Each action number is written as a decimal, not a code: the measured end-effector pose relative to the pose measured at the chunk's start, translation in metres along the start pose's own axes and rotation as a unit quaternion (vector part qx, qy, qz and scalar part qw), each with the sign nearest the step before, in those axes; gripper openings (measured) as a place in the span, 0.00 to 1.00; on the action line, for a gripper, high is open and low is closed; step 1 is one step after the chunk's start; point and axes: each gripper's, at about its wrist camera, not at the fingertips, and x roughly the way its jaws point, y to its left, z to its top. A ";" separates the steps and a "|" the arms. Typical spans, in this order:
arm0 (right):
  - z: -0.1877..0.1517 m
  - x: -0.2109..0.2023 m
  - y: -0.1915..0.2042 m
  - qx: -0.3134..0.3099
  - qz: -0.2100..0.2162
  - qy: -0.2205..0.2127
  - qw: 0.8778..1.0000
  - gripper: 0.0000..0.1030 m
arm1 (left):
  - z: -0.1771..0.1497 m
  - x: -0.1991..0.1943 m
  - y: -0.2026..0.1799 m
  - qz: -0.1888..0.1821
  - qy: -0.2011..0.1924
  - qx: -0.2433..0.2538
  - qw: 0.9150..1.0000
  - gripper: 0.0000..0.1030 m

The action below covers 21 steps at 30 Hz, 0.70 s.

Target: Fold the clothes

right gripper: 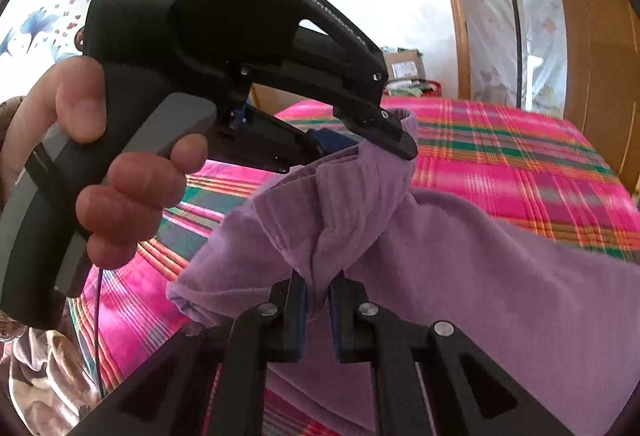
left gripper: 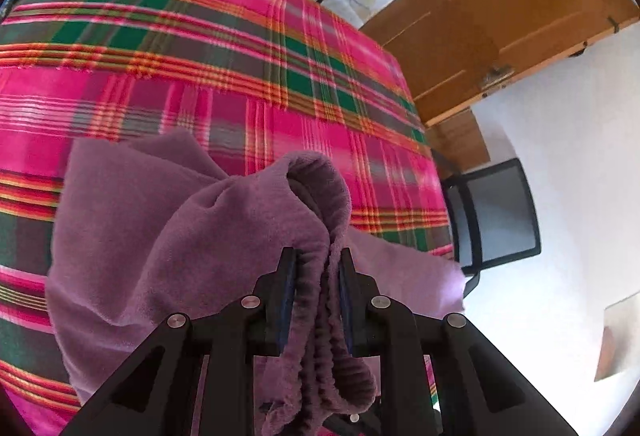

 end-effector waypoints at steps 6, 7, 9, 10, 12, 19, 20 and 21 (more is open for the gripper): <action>-0.007 0.001 -0.017 0.032 0.019 0.025 0.999 0.12 | -0.001 0.018 -0.004 0.012 0.021 0.006 1.000 0.25; -0.008 0.002 -0.019 0.034 0.020 0.028 0.999 0.12 | -0.001 0.020 -0.004 0.012 0.024 0.006 1.000 0.26; -0.010 0.004 -0.024 0.038 0.025 0.032 0.998 0.13 | -0.001 0.023 -0.005 0.012 0.030 0.004 0.999 0.29; -0.011 0.004 -0.026 0.040 0.027 0.035 0.998 0.13 | -0.001 0.024 -0.004 0.013 0.032 0.003 0.999 0.29; -0.013 0.006 -0.030 0.044 0.032 0.038 0.998 0.13 | -0.001 0.026 -0.005 0.013 0.036 0.001 0.999 0.32; -0.019 0.002 -0.043 0.064 0.049 0.055 0.995 0.18 | -0.007 0.025 -0.006 -0.010 0.053 -0.003 0.999 0.37; -0.020 0.000 -0.045 0.068 0.051 0.058 0.995 0.19 | -0.008 0.021 -0.006 -0.011 0.048 -0.003 0.999 0.38; -0.023 -0.003 -0.046 0.072 0.054 0.060 0.994 0.19 | -0.009 0.017 -0.005 -0.010 0.042 0.000 0.999 0.39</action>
